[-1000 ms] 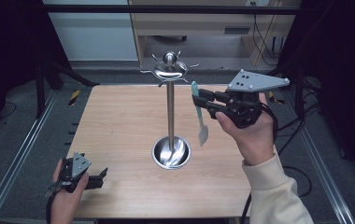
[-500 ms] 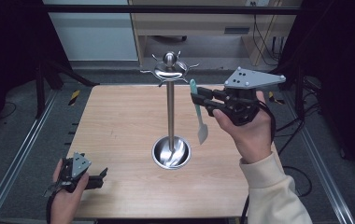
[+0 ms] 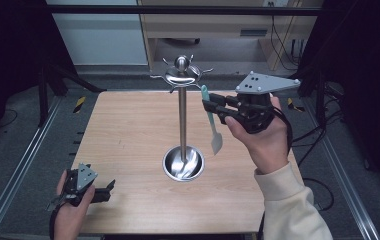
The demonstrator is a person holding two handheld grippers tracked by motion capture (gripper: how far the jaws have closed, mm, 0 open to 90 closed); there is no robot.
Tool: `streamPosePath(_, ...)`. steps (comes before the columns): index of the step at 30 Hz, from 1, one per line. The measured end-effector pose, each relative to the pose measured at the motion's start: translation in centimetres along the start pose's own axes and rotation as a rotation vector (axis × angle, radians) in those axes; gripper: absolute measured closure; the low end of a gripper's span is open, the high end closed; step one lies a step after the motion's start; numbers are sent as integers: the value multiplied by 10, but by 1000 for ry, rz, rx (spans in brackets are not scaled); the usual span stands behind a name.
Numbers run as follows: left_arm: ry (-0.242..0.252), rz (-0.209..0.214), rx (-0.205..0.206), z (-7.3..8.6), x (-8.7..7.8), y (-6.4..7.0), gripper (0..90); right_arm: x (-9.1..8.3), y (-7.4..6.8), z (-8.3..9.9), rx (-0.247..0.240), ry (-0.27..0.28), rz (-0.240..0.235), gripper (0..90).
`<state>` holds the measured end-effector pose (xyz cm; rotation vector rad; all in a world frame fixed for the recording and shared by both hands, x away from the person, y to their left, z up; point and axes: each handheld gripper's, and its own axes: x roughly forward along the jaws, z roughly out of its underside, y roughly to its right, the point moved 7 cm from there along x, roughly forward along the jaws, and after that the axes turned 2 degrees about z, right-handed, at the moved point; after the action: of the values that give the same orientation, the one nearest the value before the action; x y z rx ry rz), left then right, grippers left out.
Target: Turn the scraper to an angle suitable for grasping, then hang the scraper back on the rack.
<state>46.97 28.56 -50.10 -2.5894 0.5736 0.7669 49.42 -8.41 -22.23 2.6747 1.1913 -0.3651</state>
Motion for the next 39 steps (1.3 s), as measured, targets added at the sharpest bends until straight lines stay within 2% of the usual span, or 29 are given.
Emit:
streamPosePath(10,2,-1,-1,0,0,0,33,3,1,0,5,-20,8,742)
streamPosePath(19,0,-1,0,0,0,0,33,6,1,-1,8,-18,8,742)
streamPosePath(23,15,2,2,-2,-1,0,32,7,1,-1,9,-17,9,742)
streamPosePath(39,9,2,-1,0,-1,0,33,16,1,0,21,-12,6,741)
